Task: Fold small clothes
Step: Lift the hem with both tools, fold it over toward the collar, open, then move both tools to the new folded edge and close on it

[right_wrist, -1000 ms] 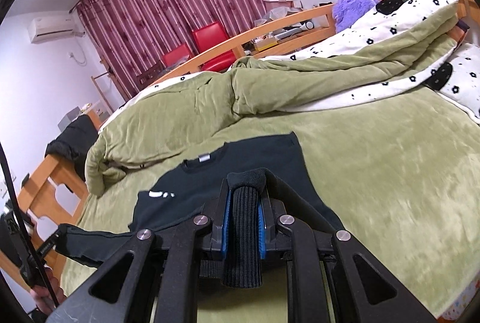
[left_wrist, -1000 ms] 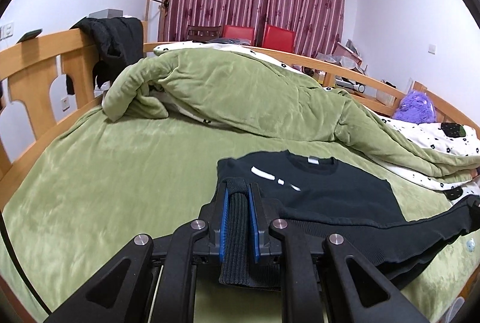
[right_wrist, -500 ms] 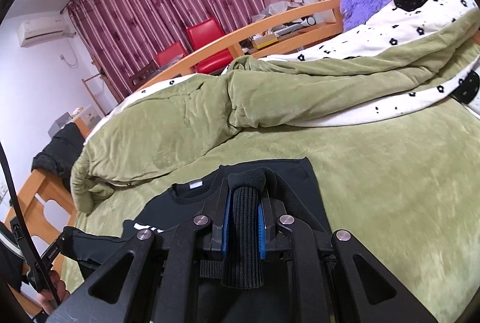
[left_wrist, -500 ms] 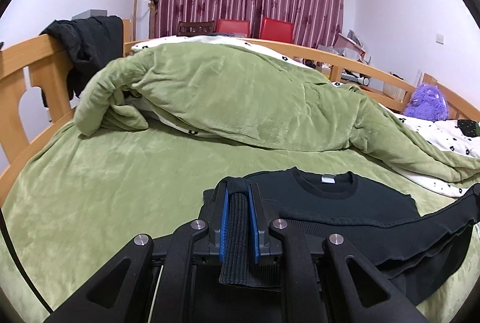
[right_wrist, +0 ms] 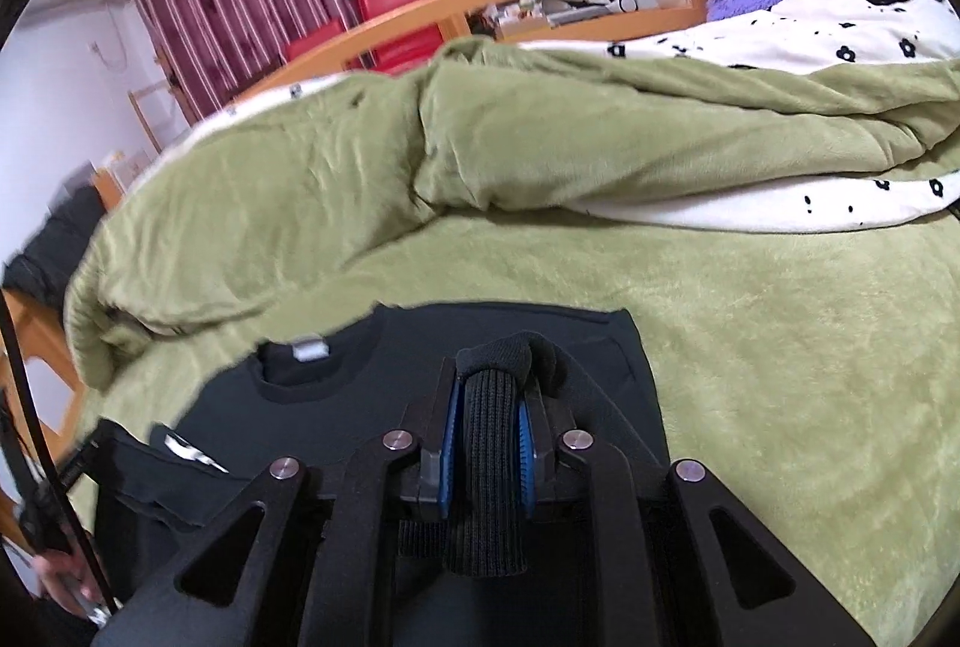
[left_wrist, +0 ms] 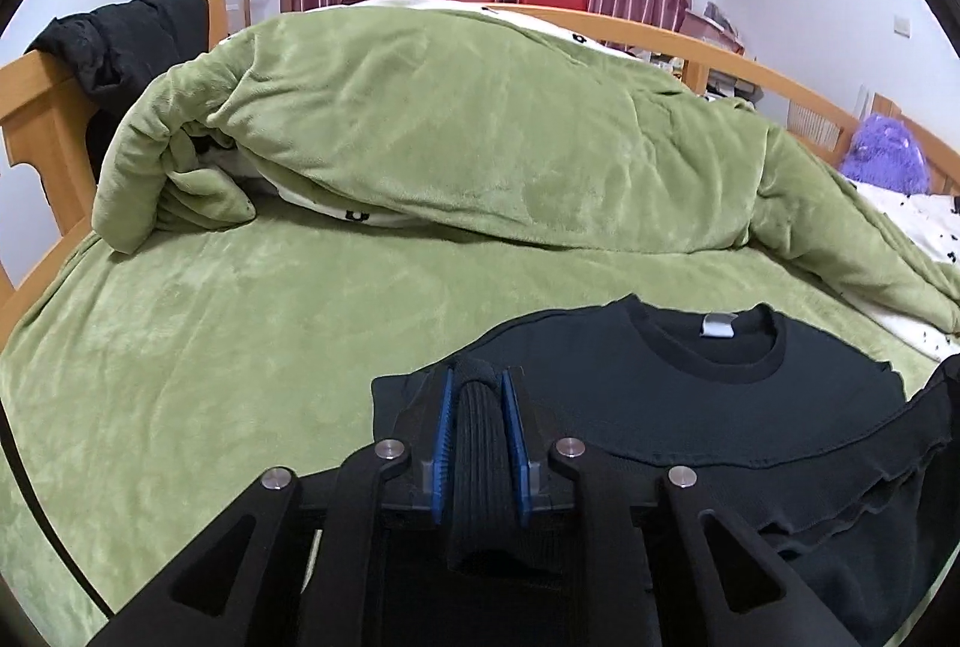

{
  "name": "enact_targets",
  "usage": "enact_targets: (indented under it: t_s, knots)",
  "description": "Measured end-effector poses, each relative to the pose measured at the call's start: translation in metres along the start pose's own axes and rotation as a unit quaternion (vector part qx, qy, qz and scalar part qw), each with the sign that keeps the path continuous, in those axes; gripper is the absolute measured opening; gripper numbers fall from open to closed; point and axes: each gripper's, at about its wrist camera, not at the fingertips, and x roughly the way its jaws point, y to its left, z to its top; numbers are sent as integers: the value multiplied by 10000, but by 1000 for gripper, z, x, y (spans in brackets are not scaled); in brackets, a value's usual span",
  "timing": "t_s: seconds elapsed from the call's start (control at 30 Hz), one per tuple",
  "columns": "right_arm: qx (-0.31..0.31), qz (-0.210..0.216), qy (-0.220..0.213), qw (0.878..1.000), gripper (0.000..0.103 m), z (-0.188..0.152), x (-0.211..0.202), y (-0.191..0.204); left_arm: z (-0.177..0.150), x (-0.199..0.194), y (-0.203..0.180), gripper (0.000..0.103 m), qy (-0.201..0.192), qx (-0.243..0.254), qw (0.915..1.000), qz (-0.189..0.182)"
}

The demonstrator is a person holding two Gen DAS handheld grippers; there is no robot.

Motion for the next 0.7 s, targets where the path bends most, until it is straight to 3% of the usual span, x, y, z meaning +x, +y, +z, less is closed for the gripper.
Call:
enact_targets:
  t_s: [0.07, 0.17, 0.5, 0.7]
  knots:
    - [-140, -100, 62, 9998, 24, -5, 3, 2, -2, 2, 0, 36, 88, -9, 10000, 21]
    - [-400, -176, 132, 9990, 38, -16, -4, 2, -7, -8, 0, 61, 24, -38, 10000, 41]
    - [-651, -411, 205, 9968, 62, -73, -67, -24, -56, -63, 16, 66, 201, -123, 9997, 89]
    - [-388, -454, 414, 9974, 65, -116, -81, -45, -109, -94, 40, 67, 484, -404, 9980, 1]
